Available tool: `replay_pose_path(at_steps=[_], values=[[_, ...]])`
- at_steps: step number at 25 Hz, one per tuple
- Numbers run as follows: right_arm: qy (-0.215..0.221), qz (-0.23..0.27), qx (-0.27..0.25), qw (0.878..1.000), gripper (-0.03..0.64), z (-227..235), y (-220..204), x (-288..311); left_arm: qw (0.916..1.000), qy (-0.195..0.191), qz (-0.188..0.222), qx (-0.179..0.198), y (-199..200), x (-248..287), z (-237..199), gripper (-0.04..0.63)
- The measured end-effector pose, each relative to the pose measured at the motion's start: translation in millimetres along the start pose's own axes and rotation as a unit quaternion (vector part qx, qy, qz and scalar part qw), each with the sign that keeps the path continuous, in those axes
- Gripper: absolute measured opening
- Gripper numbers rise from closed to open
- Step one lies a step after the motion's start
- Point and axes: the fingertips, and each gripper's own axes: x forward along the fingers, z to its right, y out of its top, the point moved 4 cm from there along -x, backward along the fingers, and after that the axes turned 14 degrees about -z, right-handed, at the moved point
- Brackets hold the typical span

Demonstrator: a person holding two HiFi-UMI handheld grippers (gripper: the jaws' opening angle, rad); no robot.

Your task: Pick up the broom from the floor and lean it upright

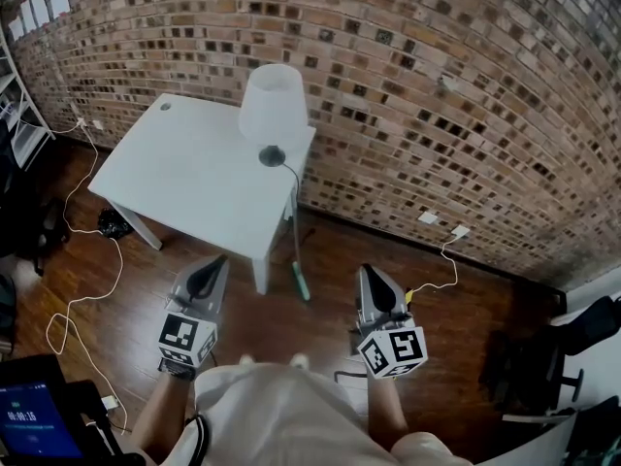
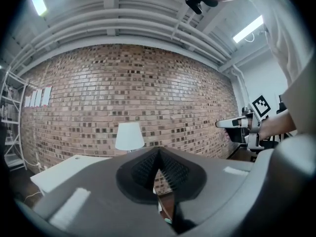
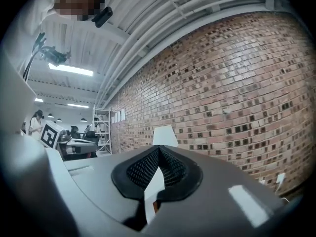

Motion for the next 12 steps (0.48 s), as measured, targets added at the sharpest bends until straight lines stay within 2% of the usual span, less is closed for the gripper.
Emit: replay_pose_path(at_steps=[5,12], values=[[-0.016,-0.018,0.006,1.0,0.012,-5.5,-6.3,-15.2,0.9999,-0.006,-0.005,-0.011,-8.2,-11.1,-6.2,-0.002],[-0.084,-0.046,0.045,0.994,0.012,-13.2,-45.2,-60.4,0.9981,-0.055,-0.026,0.012,-57.6,-31.0,-0.4,-0.002]])
